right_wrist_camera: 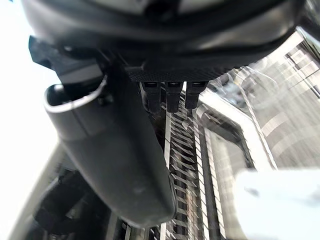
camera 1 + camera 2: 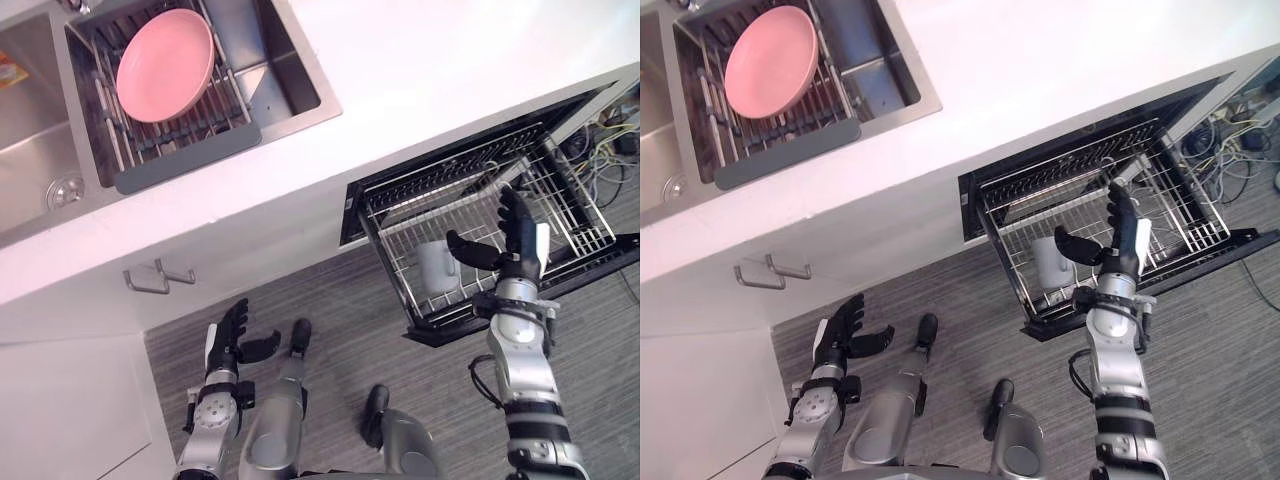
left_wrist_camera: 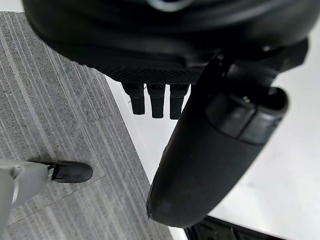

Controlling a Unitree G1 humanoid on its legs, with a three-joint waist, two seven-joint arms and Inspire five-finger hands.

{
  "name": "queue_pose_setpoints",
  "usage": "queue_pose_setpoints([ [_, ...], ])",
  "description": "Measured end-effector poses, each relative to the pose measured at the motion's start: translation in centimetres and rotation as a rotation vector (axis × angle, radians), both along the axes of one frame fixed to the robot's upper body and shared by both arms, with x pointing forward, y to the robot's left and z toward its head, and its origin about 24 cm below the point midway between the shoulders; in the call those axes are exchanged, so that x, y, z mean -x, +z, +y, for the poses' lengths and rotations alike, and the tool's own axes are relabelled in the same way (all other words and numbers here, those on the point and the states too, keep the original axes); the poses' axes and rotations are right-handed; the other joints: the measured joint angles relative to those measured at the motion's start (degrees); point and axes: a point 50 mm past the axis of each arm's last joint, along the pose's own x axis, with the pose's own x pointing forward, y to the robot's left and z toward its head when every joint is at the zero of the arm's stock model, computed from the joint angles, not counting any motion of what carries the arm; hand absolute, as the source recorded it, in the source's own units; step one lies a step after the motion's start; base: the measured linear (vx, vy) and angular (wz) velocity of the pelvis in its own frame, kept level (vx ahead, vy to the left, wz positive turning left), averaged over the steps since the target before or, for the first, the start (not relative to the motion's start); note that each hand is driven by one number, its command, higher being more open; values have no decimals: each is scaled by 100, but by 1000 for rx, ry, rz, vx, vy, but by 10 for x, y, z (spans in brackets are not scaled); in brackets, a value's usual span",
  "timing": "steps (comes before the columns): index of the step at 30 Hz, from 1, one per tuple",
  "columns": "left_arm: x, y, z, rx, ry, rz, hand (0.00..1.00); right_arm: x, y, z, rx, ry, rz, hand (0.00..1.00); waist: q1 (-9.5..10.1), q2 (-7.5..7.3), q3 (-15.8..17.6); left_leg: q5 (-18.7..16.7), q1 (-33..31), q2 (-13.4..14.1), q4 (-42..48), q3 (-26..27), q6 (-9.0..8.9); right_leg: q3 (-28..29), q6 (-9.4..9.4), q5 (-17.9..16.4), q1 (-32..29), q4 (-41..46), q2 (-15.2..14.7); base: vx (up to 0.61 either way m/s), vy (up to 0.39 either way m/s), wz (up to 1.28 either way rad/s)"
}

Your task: Walk over to the sink, pick up the cup, carry it to the dishwasher, place the cup inside the dishwasher, then close the dishwasher door

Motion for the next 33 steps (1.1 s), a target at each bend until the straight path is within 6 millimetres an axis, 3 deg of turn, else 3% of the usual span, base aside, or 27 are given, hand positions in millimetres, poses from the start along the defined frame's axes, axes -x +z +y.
queue_pose_setpoints([
  [2,10,-6,0,21,18,37,90,17,-6,1,-11,-9,8,90,-64,-129,-116,-33,172,-50,1,-38,-13,-79,12,-15,263,-138,4,48,-55,14],
  [4,16,-11,-1,38,37,60,90,26,-5,2,-8,-3,5,90,-140,-162,-280,-31,181,-90,2,-124,-15,-189,13,-15,365,-207,-1,45,-55,26],
  [8,24,-15,-5,71,70,79,90,44,14,10,13,26,-88,90,-163,-150,-528,-22,253,-191,101,-222,-20,-552,26,-23,692,-272,-38,14,-23,43],
  [9,24,-16,-6,79,78,79,90,49,23,14,19,38,-137,90,-213,-151,-576,26,173,-212,239,81,57,-779,25,-24,807,-276,-104,-50,34,86],
  [10,27,-17,-8,91,90,85,90,52,32,16,30,52,-188,90,-278,-88,-685,-218,40,-132,399,963,440,-1007,25,-24,876,-302,-81,-42,39,80],
  [11,28,-18,-7,90,94,90,90,51,34,18,28,57,-212,90,-278,-117,-715,-411,-10,-98,529,1250,458,-1083,26,-23,910,-333,-89,-31,36,68],
  [12,31,-20,-7,89,97,100,90,51,41,21,27,64,-249,90,-294,-132,-741,-644,-139,139,897,2111,499,-1189,36,-15,991,-397,-101,13,13,65],
  [13,34,-23,-8,95,94,120,90,52,45,20,38,63,-271,90,-321,-98,-776,-733,-213,250,1143,2470,515,-1364,73,4,1108,-459,-109,22,25,63],
  [18,53,-41,-5,86,97,226,90,43,56,18,72,68,-312,90,-285,-85,-893,-854,-256,-129,1190,2272,630,-1765,151,47,1323,-565,-326,39,104,46],
  [20,57,-44,-3,77,92,249,90,36,59,13,122,67,-302,90,-308,-55,-885,-1095,-279,-184,1481,2316,661,-1838,40,-15,1260,29,-558,65,176,43],
  [21,63,-47,-2,77,89,273,90,32,57,10,151,72,-278,90,-315,-8,-904,-1171,-220,-212,1573,2243,753,-1752,-86,-42,1107,713,-728,83,174,52],
  [22,66,-49,1,62,69,291,90,27,57,5,196,78,-250,90,-398,-12,-903,-1243,38,-349,1521,2020,859,-1277,-584,165,708,2039,-1045,87,177,63],
  [23,66,-48,2,49,61,292,90,25,57,4,219,82,-241,90,-457,-3,-910,-1256,119,-400,1485,1913,889,-965,-773,291,531,2442,-1064,124,182,87],
  [24,67,-48,7,30,48,295,90,22,61,3,259,99,-235,90,-525,1,-913,-1260,277,-473,1362,1722,892,-358,-488,-49,276,2698,-886,138,147,67],
  [26,66,-46,13,7,33,292,90,15,71,5,343,157,-244,90,-560,1,-913,-1222,438,-548,1193,1509,851,418,-329,-397,-133,2487,-470,141,107,58],
  [28,61,-44,16,-15,9,285,90,14,79,-1,424,186,-238,90,-591,1,-915,-1164,514,-667,1137,1196,810,1049,-219,-488,-431,2087,-92,106,11,93],
  [29,59,-43,18,-26,-3,281,90,13,81,-7,470,189,-219,90,-696,-2,-916,-1114,603,-783,1090,923,762,1514,-150,-476,-540,1719,155,108,-29,118],
  [30,59,-43,17,-33,-12,282,90,12,81,-9,486,191,-208,90,-714,-8,-920,-1107,644,-827,1089,844,752,1642,-98,-445,-562,1549,201,145,-79,117],
  [32,63,-44,18,-39,-29,293,90,10,83,-13,524,207,-181,90,-676,-66,-960,-1111,724,-984,1076,703,765,1831,-80,-102,-619,1009,183,123,-96,64],
  [33,69,-47,17,-35,-34,317,90,8,79,-14,541,226,-153,90,-685,-24,-1085,-1107,739,-1018,995,580,760,1776,-8,193,-567,850,169,134,-116,47],
])
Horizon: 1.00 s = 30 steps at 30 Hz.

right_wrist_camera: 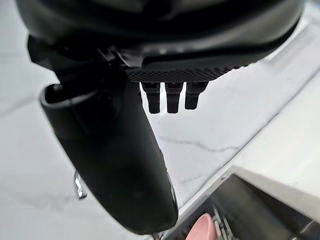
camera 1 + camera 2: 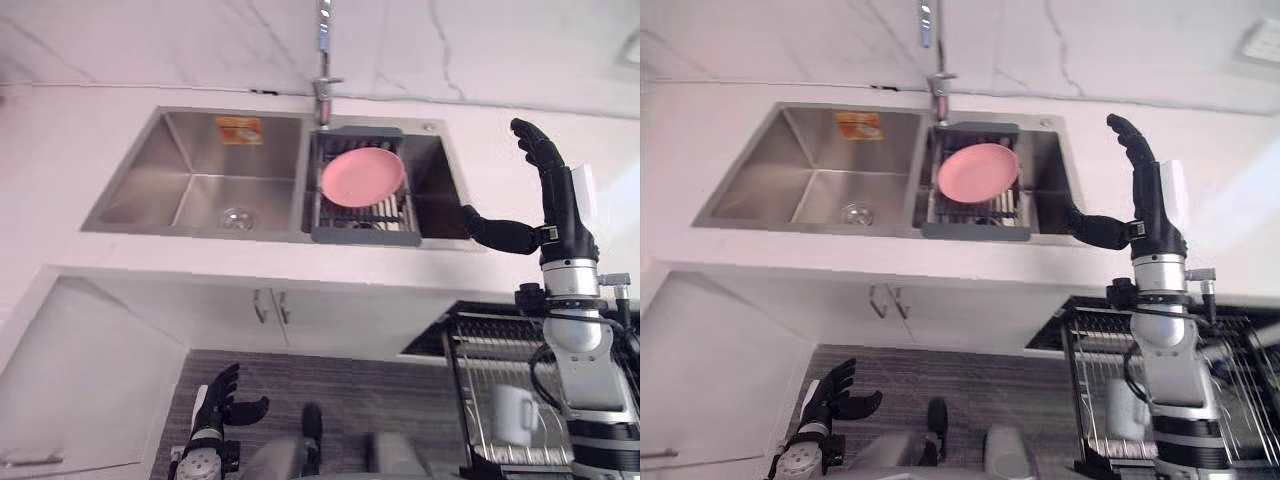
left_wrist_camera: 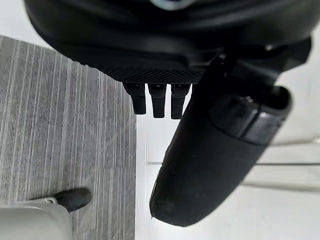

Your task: Walk over to the sink, pick up the cup, carry it to the dishwasher, place the cup inside the dishwasher, then close the dishwasher door

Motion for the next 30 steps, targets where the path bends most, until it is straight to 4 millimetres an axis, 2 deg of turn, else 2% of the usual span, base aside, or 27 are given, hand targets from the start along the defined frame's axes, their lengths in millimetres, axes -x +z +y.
queue_pose_setpoints([
  [1,8,-3,-1,1,-4,22,90,-3,-5,0,19,14,41,90,21,105,-138,53,11,85,-178,-60,-74,-98,-28,131,84,-301,69,167,-139,39],
  [3,17,-6,-1,1,-1,51,90,-6,-13,-2,53,28,106,90,92,194,-201,191,139,239,-495,-65,-133,-184,-86,338,271,-752,192,163,-111,8],
  [5,25,-9,1,-2,3,77,90,-9,-22,-5,85,36,179,90,133,190,-204,391,294,331,-740,-137,-40,-273,-102,451,468,-1013,278,159,-105,12],
  [9,29,-12,-3,15,-11,97,90,-15,-34,-8,168,74,299,90,138,184,-210,415,485,357,-787,-221,-68,-385,-112,470,792,-1252,307,125,-56,15],
  [20,35,-16,-3,-9,-52,134,90,-24,-39,6,260,148,350,90,120,190,-217,441,580,390,-987,-438,-143,-446,-163,562,911,-1506,364,12,-25,2],
  [30,39,-18,-3,-11,-63,157,90,-28,-37,8,292,130,321,90,138,197,-227,487,515,410,-1017,-531,-203,-565,-176,699,980,-1726,391,-23,-5,5],
])
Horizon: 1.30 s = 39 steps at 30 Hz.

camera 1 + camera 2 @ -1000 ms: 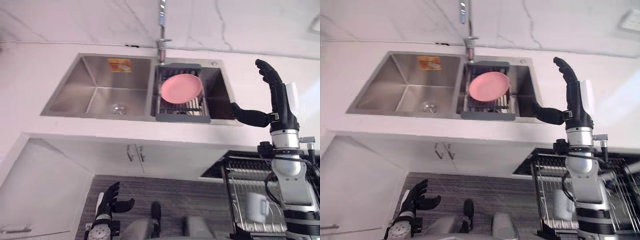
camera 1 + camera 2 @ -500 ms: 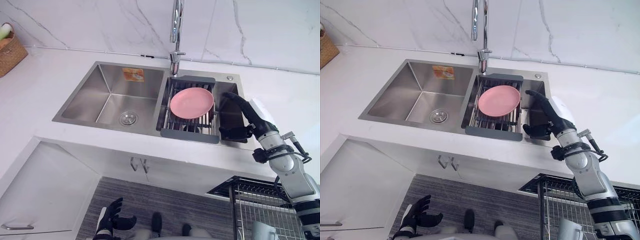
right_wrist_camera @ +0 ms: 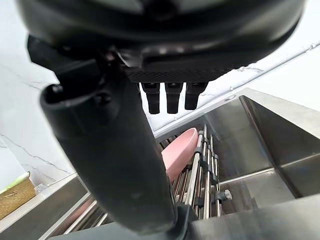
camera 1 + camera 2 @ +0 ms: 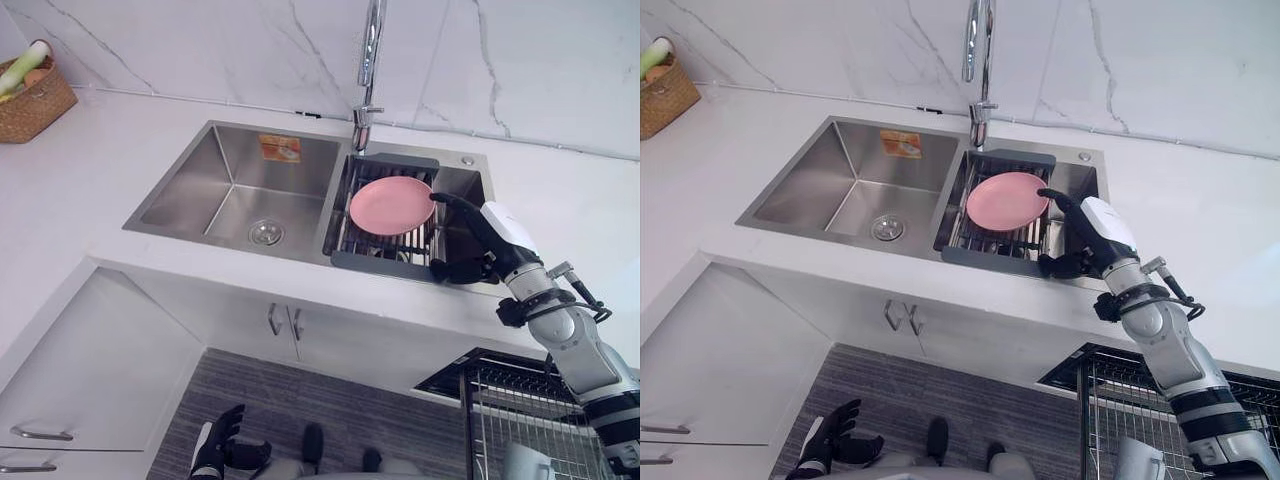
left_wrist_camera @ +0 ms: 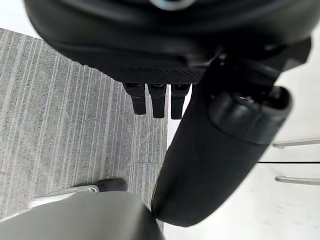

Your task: Walk over to the sink, pick up the cup, carry it to the dishwasher, place the cup inside the dishwasher, then close the dishwasher door

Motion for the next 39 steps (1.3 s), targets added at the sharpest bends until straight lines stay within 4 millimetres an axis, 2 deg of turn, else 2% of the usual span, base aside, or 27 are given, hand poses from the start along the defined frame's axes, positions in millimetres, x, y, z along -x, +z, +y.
queue_pose_setpoints([
  [4,1,-1,0,0,-4,10,90,-5,5,4,1,10,-21,90,-2,11,-42,16,-6,0,7,-42,15,-48,-8,15,20,-25,2,16,-16,4],
  [10,1,-1,0,0,-5,10,90,-15,10,-2,27,-9,-24,90,14,14,-45,32,-29,1,22,-181,10,-184,-23,25,78,-113,14,21,-37,12],
  [18,1,-1,0,0,-6,6,90,-21,-1,-11,70,-43,41,90,106,13,-45,32,-124,3,0,-246,8,-255,-33,29,47,-170,24,14,-38,5],
  [29,-2,0,0,-1,-9,-12,90,-38,4,-15,177,-53,76,90,171,3,-3,69,-266,-17,22,-382,10,-389,-47,20,-41,-189,17,8,-23,6],
  [38,-9,2,-1,-1,-14,-36,90,-52,16,-25,245,-118,47,90,306,4,148,105,-392,-37,22,-496,8,-504,-53,13,-130,-187,6,-6,-25,7],
  [39,-11,3,-1,-6,-12,-46,90,-54,21,-25,246,-127,32,30,306,1,223,111,-397,-38,22,-505,3,-514,-53,13,-133,-186,6,-18,-19,6],
])
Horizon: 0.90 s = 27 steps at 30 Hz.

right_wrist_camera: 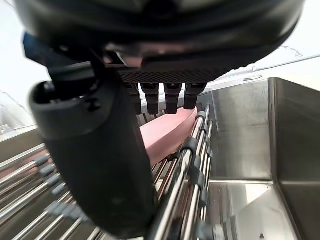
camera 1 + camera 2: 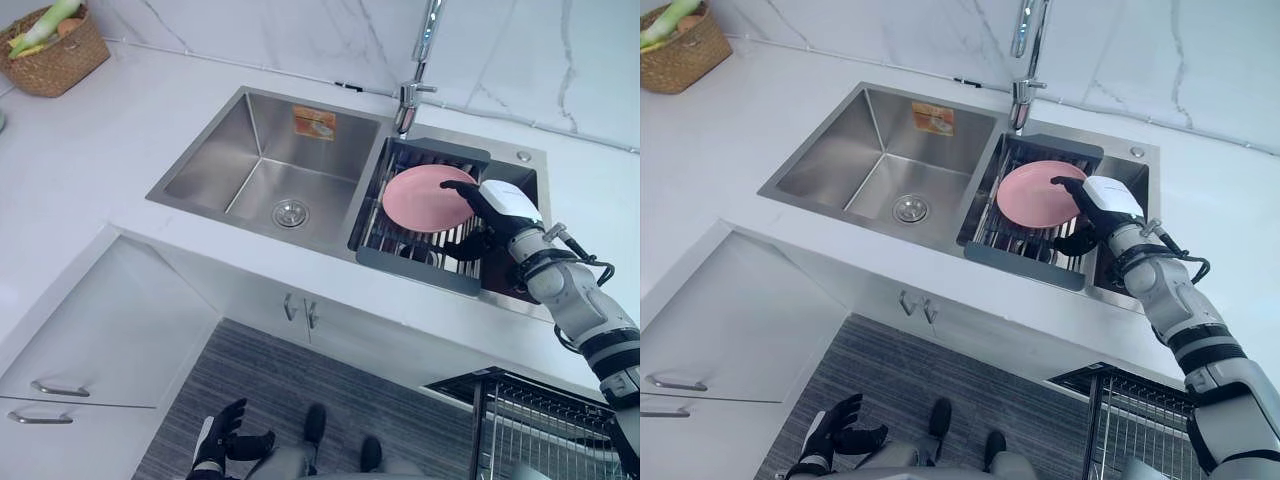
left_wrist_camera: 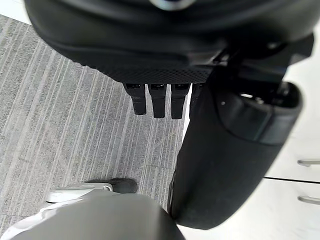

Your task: Walk over to the sink, pick up the cup, carry it to the dishwasher, place the cup inside the dishwasher, then close the dishwasher door

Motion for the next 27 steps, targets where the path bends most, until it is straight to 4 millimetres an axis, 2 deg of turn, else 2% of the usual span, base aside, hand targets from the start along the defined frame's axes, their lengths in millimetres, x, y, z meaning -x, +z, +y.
queue_pose_setpoints([
  [7,-7,4,-2,-7,-7,-32,90,-10,11,-4,-11,-49,-49,30,100,-3,156,53,-90,-11,1,-64,32,-66,-7,-8,-69,6,-4,0,-24,5],
  [13,-8,4,-1,-9,-7,-34,90,-11,24,6,-6,-9,-141,30,22,-3,179,67,-84,-2,-5,-89,11,-86,-16,-20,-67,25,5,-8,-19,2],
  [16,-8,4,-1,-9,-6,-33,90,-11,22,10,-32,-10,-142,30,21,-5,179,49,-87,1,-28,-100,-20,-101,-18,-21,-67,31,7,-38,-21,3],
  [21,-8,4,0,-11,4,-31,90,7,24,19,-141,16,-227,30,-29,-8,181,71,-74,-20,-2,-73,14,-90,-11,-23,-54,31,-16,4,-2,-1],
  [27,-9,4,1,-11,9,-20,90,32,45,29,-239,64,-389,30,-145,-13,177,56,105,16,-4,76,23,26,-15,-26,62,81,0,-11,-20,-11],
])
